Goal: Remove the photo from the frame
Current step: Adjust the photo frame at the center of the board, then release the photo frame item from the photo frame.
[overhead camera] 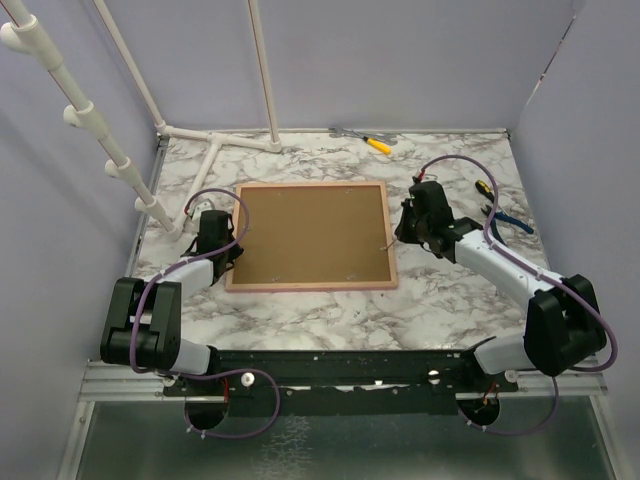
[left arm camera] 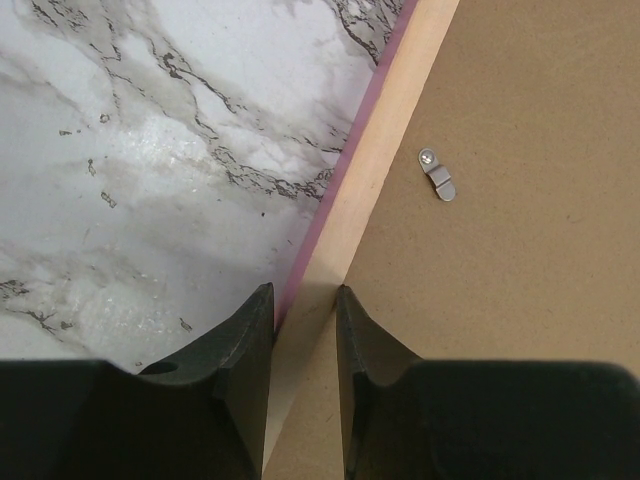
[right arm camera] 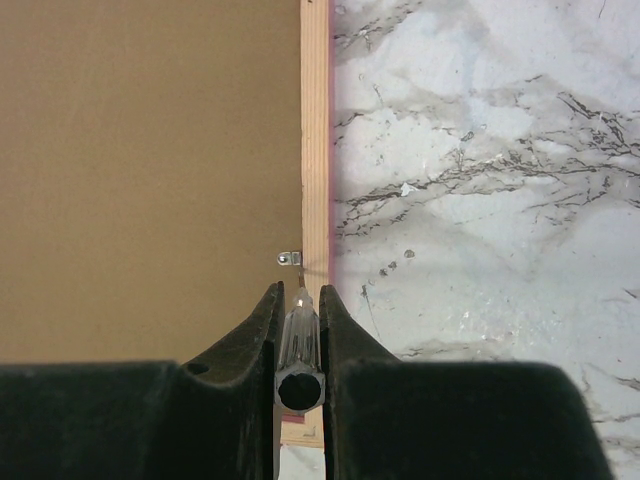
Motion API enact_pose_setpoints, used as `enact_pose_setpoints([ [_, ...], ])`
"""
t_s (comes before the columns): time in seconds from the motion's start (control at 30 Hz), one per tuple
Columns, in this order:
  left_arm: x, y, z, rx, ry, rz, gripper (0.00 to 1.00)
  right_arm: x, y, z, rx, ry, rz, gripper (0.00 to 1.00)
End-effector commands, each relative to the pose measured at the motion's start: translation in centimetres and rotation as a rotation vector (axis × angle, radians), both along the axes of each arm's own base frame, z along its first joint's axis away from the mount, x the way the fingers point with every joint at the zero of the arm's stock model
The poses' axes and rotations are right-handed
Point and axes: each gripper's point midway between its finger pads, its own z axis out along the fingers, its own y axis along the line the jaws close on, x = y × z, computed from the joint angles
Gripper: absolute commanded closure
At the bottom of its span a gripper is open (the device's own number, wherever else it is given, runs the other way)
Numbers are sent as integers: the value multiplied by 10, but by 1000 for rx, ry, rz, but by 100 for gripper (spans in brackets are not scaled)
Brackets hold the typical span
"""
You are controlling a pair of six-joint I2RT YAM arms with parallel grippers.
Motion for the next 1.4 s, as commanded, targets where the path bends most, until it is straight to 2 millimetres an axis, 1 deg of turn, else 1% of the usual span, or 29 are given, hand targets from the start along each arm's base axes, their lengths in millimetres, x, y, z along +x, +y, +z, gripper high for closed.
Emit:
enact_pose_setpoints([
  [0.0, -10, -6, -10, -26, 41, -18, 79, -11, -2, 3, -18, 28, 28, 100],
  [0.1, -9, -6, -9, -27, 39, -23, 83, -12, -1, 4, -16, 31, 37, 99],
  [0.27, -8, -7, -9, -20, 39, -34, 99, -15, -1, 4, -18, 39, 43, 99],
  [0.3, -9, -7, -9, -19, 40, -36, 100, -15, -2, 3, -22, 39, 41, 99],
  [0.43, -9, -7, -9, -15, 41, -42, 100, -11, -6, 0, -36, 35, 15, 100],
  [0.6, -8, -8, -9, -9, 41, -54, 100, -1, -3, 0, -35, 22, -5, 99],
  [0.73, -9, -7, -10, -3, 43, -59, 100, 10, -6, 4, -53, -1, -37, 100],
  [1.07, -8, -11, -9, 16, 46, -87, 100, 25, 2, 4, -41, -12, -40, 99],
  [1.2, -9, -12, -11, 25, 53, -96, 100, 29, 6, 7, -20, -30, -33, 99],
  [1.37, -10, -12, -12, 36, 62, -103, 100, 37, 7, 10, -18, -58, -45, 100],
])
